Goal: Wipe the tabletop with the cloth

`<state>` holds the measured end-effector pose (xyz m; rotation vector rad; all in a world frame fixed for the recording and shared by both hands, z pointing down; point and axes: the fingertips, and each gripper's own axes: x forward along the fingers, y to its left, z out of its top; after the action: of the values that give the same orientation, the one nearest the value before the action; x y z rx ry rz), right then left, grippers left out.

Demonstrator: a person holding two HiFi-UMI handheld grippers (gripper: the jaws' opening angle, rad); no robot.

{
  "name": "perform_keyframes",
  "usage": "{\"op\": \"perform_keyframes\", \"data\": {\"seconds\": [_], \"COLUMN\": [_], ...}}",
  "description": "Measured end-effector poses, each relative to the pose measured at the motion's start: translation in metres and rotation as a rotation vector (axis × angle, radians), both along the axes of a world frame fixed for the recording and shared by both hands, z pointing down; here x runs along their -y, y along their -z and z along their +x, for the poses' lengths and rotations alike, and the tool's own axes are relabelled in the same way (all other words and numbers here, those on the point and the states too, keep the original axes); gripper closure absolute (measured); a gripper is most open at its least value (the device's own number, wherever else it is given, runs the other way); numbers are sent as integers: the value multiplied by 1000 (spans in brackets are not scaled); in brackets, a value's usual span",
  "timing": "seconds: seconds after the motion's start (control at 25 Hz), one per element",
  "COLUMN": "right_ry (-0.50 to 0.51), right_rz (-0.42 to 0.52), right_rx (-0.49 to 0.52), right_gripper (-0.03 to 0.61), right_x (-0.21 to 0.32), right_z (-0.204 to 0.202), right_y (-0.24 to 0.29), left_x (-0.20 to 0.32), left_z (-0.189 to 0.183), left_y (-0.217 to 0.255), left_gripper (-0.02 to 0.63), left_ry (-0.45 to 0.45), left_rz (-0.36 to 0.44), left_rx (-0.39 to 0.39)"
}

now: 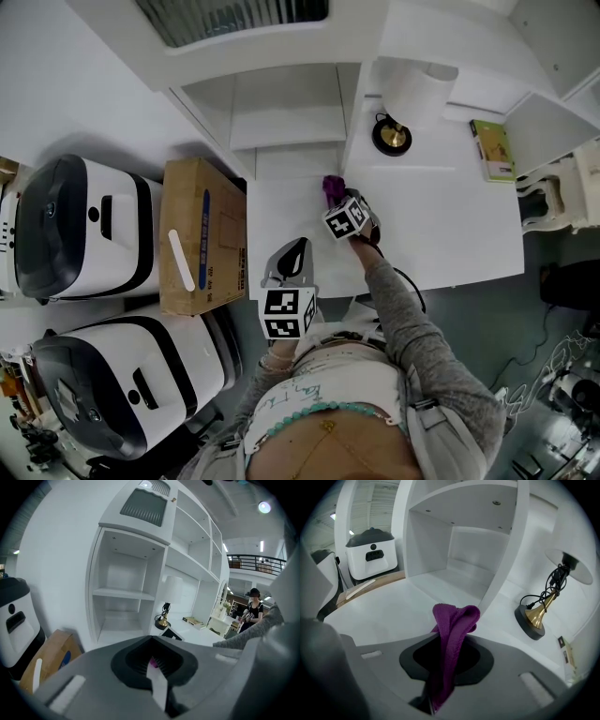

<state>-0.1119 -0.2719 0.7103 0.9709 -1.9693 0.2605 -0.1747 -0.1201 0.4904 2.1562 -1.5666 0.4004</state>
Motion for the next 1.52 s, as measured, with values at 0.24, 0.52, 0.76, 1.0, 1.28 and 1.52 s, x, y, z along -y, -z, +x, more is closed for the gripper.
{"op": "perform_keyframes", "data": {"seconds": [0.24, 0.52, 0.76, 1.0, 1.28, 1.52], "right_ry": [-3, -15, -26, -34, -41, -47], "right_rz": [-14, -14, -12, -24, -20, -17], "right_rx": [5, 1, -3, 1, 0, -4], "right_gripper": [505, 505, 505, 505, 505, 505], "right_x": [0, 1, 4, 5, 8, 10], "right_z": [8, 26, 38, 51, 67, 82], "right_y": [0, -2, -3, -5, -3, -3], "left_x": [4, 6, 9, 12, 14, 16], "left_z": [9, 23, 32, 45, 58, 74], "left_y": [3, 1, 0, 0, -1, -2], "left_gripper": [609, 609, 609, 609, 609, 609], "left_ry": [-6, -19, -29, -40, -53, -73], "left_rz": [4, -1, -4, -6, -10, -13], "left_rx": [3, 4, 3, 7, 11, 14]}}
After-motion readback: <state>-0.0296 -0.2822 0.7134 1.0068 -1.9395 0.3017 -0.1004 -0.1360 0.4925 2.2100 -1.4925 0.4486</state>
